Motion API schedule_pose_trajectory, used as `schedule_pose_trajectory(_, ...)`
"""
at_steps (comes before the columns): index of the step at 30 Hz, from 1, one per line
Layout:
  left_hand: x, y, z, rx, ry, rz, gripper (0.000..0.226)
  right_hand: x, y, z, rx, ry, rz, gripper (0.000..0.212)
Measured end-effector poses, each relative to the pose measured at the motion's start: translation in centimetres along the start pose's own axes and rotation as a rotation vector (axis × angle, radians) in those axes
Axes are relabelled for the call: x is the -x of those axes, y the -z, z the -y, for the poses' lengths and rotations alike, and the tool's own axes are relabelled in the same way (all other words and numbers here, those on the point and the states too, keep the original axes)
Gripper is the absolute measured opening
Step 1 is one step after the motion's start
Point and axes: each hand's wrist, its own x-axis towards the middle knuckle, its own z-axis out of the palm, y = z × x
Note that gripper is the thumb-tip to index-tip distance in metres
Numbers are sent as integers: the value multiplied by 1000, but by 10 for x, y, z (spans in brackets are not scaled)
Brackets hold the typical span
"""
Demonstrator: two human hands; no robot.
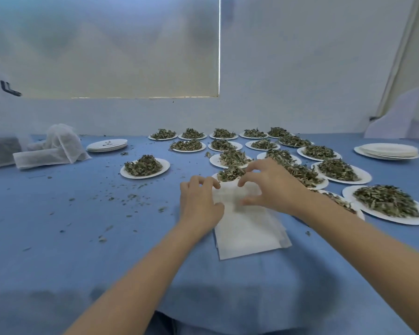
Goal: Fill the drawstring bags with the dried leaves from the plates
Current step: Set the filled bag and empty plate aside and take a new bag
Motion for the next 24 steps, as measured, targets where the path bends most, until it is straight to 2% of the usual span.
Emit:
schedule_pose_trajectory(3, -1, -6, 3, -5, -6, -40, 24, 0, -14, 2, 55, -57, -4, 46)
schedule_pose_trajectory(8, -2, -8, 4, 43, -56, -95, 22, -6, -22, 1, 11, -30, -145, 27)
schedule_pose_trajectory(11, -3, 8, -3, 362, -64, -207, 27, -11, -11, 0, -155, -36, -254, 23)
schedule_pose_trajectory(13, -8, 23, -8, 633, 10, -197, 22, -18, -2, 2, -261, -40, -299, 20)
schedule_pose_trajectory(15, -16, 37, -11, 790, 115, -141, 13, -28, 6, 6, -331, -43, -339, 19)
schedule_pose_trajectory(17, -28, 46, -8, 800, 153, -134, 8, -39, 13, 14, -421, -46, -375, 17)
schedule_pose_trajectory(20, -48, 61, -1, 803, 133, -259, 3, -60, 20, 26, -505, -37, -432, 14)
schedule_pose_trajectory(24, -70, 83, 15, 825, 43, -390, 11, -93, 14, 37, -458, 26, -336, 19)
